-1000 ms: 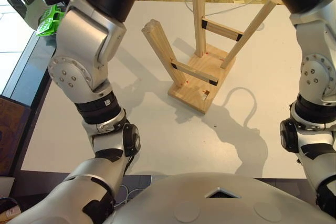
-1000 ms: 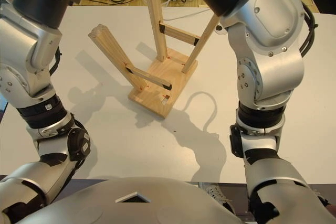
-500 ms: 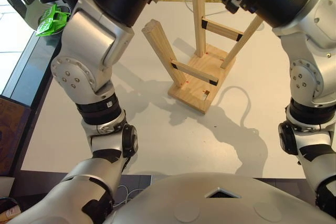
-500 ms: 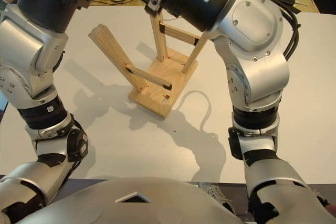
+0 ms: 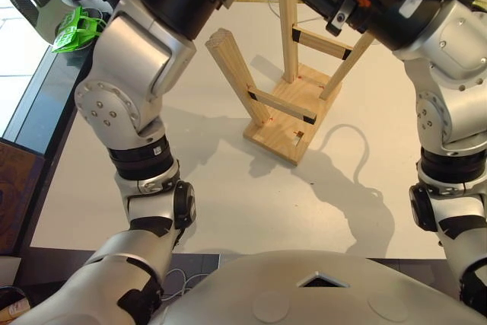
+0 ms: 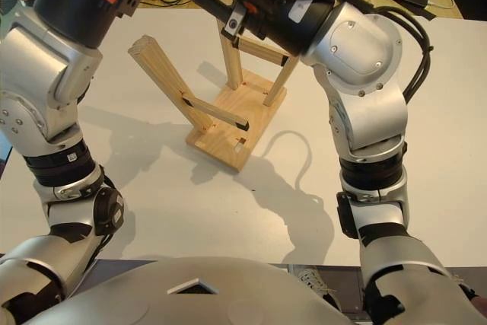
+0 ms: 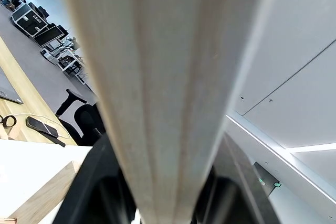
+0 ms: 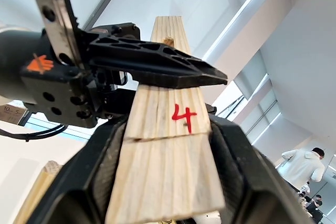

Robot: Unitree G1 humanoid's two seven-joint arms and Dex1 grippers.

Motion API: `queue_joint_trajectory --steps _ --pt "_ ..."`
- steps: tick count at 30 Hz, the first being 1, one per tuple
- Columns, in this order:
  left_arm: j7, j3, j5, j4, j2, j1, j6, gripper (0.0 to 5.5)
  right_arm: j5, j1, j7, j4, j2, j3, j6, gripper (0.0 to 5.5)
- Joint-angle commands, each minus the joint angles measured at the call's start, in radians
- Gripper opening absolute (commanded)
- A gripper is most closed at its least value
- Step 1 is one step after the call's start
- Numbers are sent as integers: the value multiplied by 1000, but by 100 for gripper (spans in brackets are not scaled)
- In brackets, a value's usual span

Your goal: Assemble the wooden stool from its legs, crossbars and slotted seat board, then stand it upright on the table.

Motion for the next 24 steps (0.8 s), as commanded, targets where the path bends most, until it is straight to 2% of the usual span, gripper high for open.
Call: queue_joint_trajectory --steps 1,2,3,8,11,16,20,24 --pt "18 -8 54 -2 8 -31 -17 105 -49 30 27 18 -36 38 10 203" --pt "20 -5 67 2 8 -36 -23 105 -56 37 32 23 -45 41 20 203" --pt "21 -1 85 9 9 -43 -28 105 -62 47 45 33 -63 45 31 240" --pt "17 33 155 47 30 -89 -51 101 -28 93 145 43 -160 31 107 319" --pt "-40 38 208 74 79 -114 -25 101 42 102 190 35 -175 3 180 376" --pt "-397 -30 307 159 306 -186 195 101 367 -67 206 74 -147 -193 469 468" --pt "-712 -126 390 139 428 -222 328 101 693 -239 205 142 -164 -352 728 474" --pt "-963 -213 555 135 512 -274 332 101 945 -337 144 184 -175 -447 898 474"
